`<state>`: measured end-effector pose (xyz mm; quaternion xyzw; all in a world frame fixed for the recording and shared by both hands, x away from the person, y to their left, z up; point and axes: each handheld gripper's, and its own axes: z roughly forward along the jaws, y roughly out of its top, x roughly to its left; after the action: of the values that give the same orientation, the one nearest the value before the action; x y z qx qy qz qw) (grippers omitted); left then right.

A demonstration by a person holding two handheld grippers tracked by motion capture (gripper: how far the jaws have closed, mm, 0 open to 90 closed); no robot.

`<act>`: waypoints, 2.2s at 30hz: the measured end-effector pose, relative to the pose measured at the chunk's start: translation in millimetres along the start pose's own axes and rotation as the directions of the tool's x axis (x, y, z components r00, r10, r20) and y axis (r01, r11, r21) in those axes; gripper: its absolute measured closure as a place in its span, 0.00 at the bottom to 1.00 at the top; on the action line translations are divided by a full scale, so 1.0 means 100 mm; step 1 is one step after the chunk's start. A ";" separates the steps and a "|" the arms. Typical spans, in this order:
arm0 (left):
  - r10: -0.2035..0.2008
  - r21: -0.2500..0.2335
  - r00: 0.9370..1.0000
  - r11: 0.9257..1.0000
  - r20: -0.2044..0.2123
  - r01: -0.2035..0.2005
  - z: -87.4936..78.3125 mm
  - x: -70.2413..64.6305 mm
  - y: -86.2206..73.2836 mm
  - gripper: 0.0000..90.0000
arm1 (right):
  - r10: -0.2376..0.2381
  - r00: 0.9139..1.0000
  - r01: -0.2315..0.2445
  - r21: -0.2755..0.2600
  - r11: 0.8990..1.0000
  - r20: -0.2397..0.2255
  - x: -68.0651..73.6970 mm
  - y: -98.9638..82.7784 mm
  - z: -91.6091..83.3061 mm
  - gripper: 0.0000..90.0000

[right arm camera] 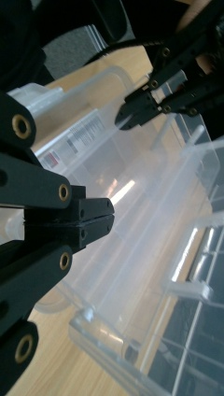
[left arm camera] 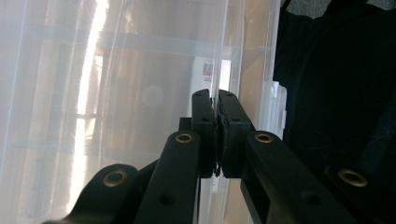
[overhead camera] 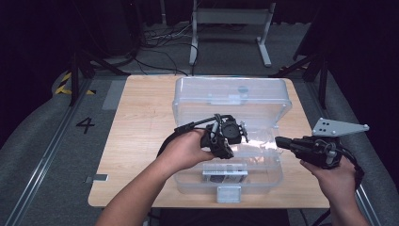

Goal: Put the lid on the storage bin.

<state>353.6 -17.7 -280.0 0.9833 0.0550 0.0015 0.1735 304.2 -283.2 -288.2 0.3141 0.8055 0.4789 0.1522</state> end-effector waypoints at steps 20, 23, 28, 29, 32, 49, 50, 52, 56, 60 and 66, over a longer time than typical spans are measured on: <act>-0.004 0.005 1.000 1.000 -0.006 0.004 0.01 -0.04 -0.02 0.97 | 0.065 0.997 -0.060 -0.095 0.994 0.049 -0.24 -0.02 0.03 1.00; -0.008 0.004 1.000 1.000 -0.005 0.008 0.02 -0.05 -0.02 0.97 | 0.073 0.995 -0.065 -0.118 0.991 0.061 -0.27 -0.02 0.02 1.00; -0.002 0.005 1.000 1.000 -0.007 0.002 0.02 -0.06 -0.03 0.97 | 0.083 0.994 -0.075 -0.124 0.989 0.068 -0.30 -0.03 0.02 1.00; -0.004 0.003 1.000 1.000 -0.009 0.004 0.03 -0.07 -0.03 0.97 | 0.084 0.994 -0.075 -0.127 0.989 0.071 -0.31 -0.03 0.02 1.00; -0.002 0.008 1.000 1.000 -0.004 0.002 0.03 -0.07 -0.04 0.97 | 0.091 0.993 -0.081 -0.129 0.988 0.071 -0.32 -0.03 0.03 1.00; -0.004 0.005 1.000 1.000 0.016 0.004 0.07 -0.10 -0.09 0.95 | 0.110 0.991 -0.097 -0.146 0.984 0.082 -0.36 -0.03 0.06 1.00; -0.004 0.005 1.000 1.000 0.016 0.004 0.07 -0.10 -0.09 0.95 | 0.110 0.991 -0.097 -0.146 0.984 0.082 -0.36 -0.03 0.06 1.00; -0.008 0.009 1.000 1.000 0.021 0.008 0.07 -0.09 -0.09 0.94 | 0.111 0.990 -0.099 -0.145 0.984 0.081 -0.36 -0.03 0.05 1.00; -0.010 -0.010 0.999 1.000 0.037 0.010 0.03 -0.07 -0.10 0.93 | 0.109 0.991 -0.097 -0.138 0.986 0.081 -0.36 -0.03 0.06 1.00; -0.001 -0.008 0.999 1.000 0.038 0.001 0.01 -0.08 -0.10 0.94 | 0.103 0.991 -0.092 -0.130 0.987 0.084 -0.36 -0.03 0.07 1.00; 0.004 -0.016 0.999 1.000 0.041 -0.003 -0.06 -0.07 -0.12 0.94 | 0.097 0.992 -0.086 -0.123 0.989 0.084 -0.35 -0.03 0.07 1.00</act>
<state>345.1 -5.2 -277.9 0.9818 0.0498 -0.0177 0.1825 333.2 -301.9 -296.6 0.3623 0.7526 0.5180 0.1845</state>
